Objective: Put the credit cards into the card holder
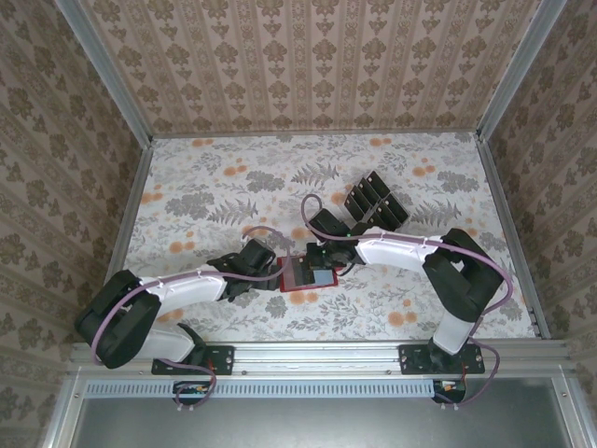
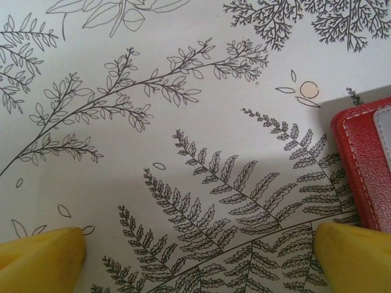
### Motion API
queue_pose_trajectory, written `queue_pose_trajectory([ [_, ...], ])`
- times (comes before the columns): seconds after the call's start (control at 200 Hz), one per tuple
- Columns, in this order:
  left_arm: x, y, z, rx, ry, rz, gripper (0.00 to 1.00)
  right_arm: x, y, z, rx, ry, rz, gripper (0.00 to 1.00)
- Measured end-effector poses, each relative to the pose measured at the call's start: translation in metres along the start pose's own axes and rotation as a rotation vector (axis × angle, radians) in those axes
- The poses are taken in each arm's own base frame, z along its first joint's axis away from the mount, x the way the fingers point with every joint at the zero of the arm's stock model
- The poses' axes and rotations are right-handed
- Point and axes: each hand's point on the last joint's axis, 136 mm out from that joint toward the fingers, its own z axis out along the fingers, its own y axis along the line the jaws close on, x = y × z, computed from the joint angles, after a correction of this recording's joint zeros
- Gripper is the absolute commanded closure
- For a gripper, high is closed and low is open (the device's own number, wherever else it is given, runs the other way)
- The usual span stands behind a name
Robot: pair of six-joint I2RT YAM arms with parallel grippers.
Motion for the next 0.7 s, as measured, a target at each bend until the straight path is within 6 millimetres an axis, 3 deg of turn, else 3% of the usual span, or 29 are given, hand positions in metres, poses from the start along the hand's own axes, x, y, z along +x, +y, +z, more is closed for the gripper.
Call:
queue_pose_trajectory([
  [0.445, -0.001, -0.002, 0.002, -0.006, 0.003, 0.007, 0.0, 0.013, -0.015, 0.014, 0.057, 0.05, 0.001, 0.94],
  [0.7, -0.001, -0.002, 0.002, -0.008, 0.005, 0.009, 0.0, 0.016, -0.007, 0.018, 0.045, 0.054, -0.014, 0.95],
])
